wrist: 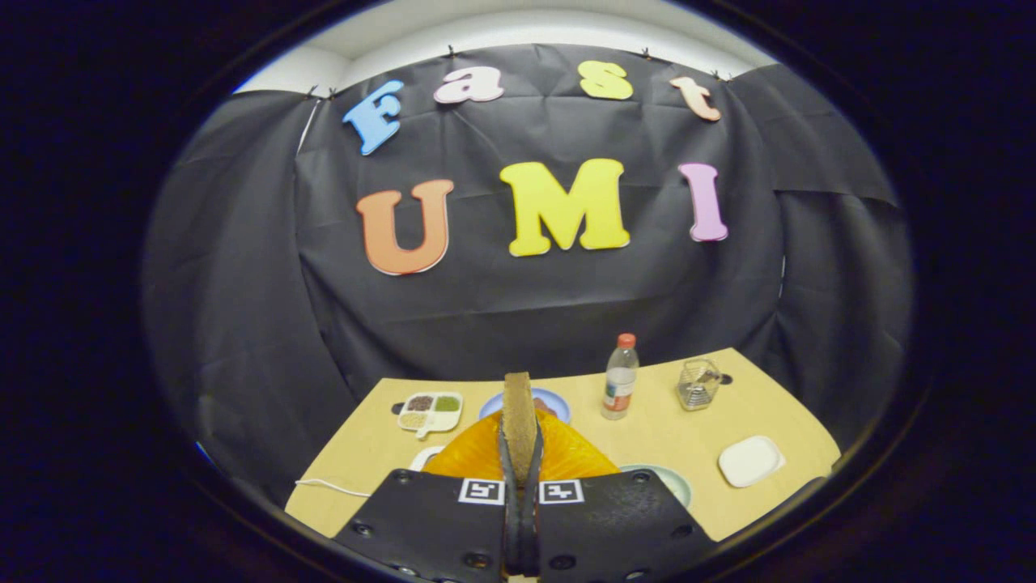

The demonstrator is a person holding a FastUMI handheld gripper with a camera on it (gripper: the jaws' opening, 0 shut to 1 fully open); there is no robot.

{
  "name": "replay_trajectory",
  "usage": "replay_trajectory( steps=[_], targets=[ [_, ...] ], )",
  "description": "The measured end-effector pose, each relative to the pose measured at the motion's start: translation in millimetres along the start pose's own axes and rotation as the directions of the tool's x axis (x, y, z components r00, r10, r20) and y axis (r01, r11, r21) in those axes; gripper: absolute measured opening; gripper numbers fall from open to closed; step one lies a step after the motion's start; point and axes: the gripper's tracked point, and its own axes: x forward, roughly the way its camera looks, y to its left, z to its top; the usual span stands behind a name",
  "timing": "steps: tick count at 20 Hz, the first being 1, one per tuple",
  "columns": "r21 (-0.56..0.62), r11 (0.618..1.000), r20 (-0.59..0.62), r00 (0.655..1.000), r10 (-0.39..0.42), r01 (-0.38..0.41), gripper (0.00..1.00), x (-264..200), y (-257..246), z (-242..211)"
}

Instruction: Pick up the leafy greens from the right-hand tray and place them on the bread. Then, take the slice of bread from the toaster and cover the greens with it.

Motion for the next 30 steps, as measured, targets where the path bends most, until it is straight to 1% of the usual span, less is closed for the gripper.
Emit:
replay_trajectory(
  steps=[3, 6, 9, 11, 13, 16, 18, 20, 21, 23, 24, 25, 27, 29, 30],
  targets=[
    [-0.002, 0.999, -0.008, 0.999, -0.053, 0.053, 0.01, 3.8, -47.4, -15.0],
    [-0.003, 0.997, -0.040, 0.996, -0.077, 0.077, 0.01, 17.0, -77.7, -47.9],
    [0.016, 0.999, -0.095, 0.994, -0.050, 0.052, 0.01, 37.6, -83.5, -91.1],
    [0.023, 0.998, -0.132, 0.990, -0.048, 0.051, 0.01, 51.5, -86.8, -120.2],
    [0.037, 0.999, -0.165, 0.986, -0.023, 0.029, 0.01, 62.5, -83.5, -143.4],
    [0.073, 0.997, -0.176, 0.983, 0.044, -0.031, 0.01, 76.6, -76.6, -160.4],
    [0.084, 0.995, -0.184, 0.981, 0.063, -0.048, 0.01, 82.8, -81.2, -168.3],
    [0.104, 0.993, -0.200, 0.978, 0.066, -0.046, 0.05, 88.3, -95.3, -176.1],
    [0.116, 0.993, -0.208, 0.977, 0.057, -0.034, 0.09, 90.3, -104.8, -180.2],
    [0.117, 0.993, -0.210, 0.976, 0.048, -0.024, 0.11, 95.1, -121.2, -183.8],
    [0.113, 0.993, -0.214, 0.975, 0.052, -0.029, 0.16, 97.0, -126.1, -186.9],
    [0.111, 0.993, -0.216, 0.974, 0.064, -0.041, 0.16, 97.1, -128.7, -188.1],
    [0.086, 0.995, -0.226, 0.971, 0.074, -0.056, 0.29, 101.7, -138.3, -193.8],
    [0.065, 0.996, -0.230, 0.971, 0.069, -0.055, 0.40, 106.3, -152.0, -196.3],
    [0.061, 0.997, -0.233, 0.970, 0.064, -0.051, 0.42, 105.9, -159.5, -198.7]
  ],
)
